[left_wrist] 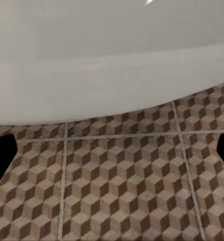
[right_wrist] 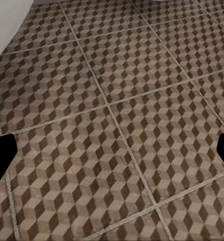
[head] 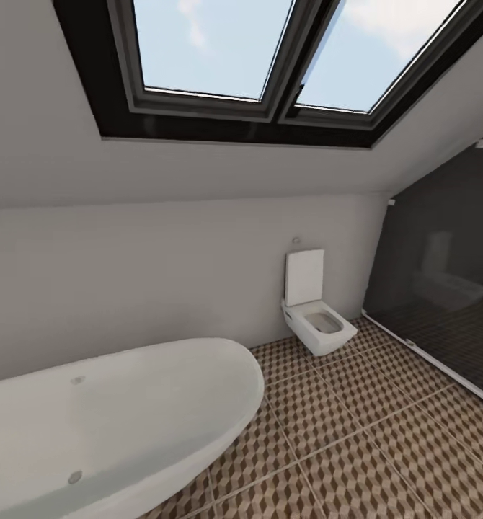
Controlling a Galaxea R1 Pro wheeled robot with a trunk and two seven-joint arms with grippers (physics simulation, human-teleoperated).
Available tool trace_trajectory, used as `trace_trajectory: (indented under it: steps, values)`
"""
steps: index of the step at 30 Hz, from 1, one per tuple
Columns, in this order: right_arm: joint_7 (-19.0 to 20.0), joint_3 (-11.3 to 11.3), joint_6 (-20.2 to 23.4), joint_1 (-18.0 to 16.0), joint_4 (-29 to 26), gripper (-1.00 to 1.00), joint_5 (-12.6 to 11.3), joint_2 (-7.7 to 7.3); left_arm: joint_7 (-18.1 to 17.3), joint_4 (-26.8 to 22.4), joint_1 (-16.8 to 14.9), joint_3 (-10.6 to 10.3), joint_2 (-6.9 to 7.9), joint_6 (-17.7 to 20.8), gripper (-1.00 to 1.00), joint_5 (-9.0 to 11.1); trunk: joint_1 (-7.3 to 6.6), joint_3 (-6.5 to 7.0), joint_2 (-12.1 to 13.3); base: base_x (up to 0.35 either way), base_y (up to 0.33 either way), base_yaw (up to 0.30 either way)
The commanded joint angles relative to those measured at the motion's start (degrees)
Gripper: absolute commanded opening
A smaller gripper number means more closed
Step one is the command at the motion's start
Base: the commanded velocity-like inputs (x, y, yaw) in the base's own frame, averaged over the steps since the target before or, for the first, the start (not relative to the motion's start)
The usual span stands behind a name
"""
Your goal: Take the four mousetraps from the cabinet in the bathroom and place them on the bathroom floor. Make sure all four end up on the same floor surface, and ensure that at least two of them are either under or directly next to the same bathroom sink.
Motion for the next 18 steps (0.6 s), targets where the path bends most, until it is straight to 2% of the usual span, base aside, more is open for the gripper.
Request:
trace_trajectory:
  steps: [1,11,18]
  values:
    - [-0.3,0.1,-0.2,-0.1,0.1,1.00,0.3,0.01,0.1,0.2,0.0,-0.5,-0.03,-0.2,1.00,0.3,0.02,-0.02,0.0,0.000,0.000,-0.300]
    - [-0.2,0.1,-0.5,-0.1,0.2,1.00,0.1,0.01,0.1,0.2,0.0,-0.5,-0.37,-0.2,1.00,0.3,0.02,-0.02,0.0,0.000,0.000,-0.300]
    - [-0.2,0.1,-0.6,-0.1,0.3,1.00,0.0,-0.07,0.2,0.2,0.0,-0.4,0.07,0.0,1.00,0.4,0.02,-0.02,0.0,0.000,0.000,-0.300]
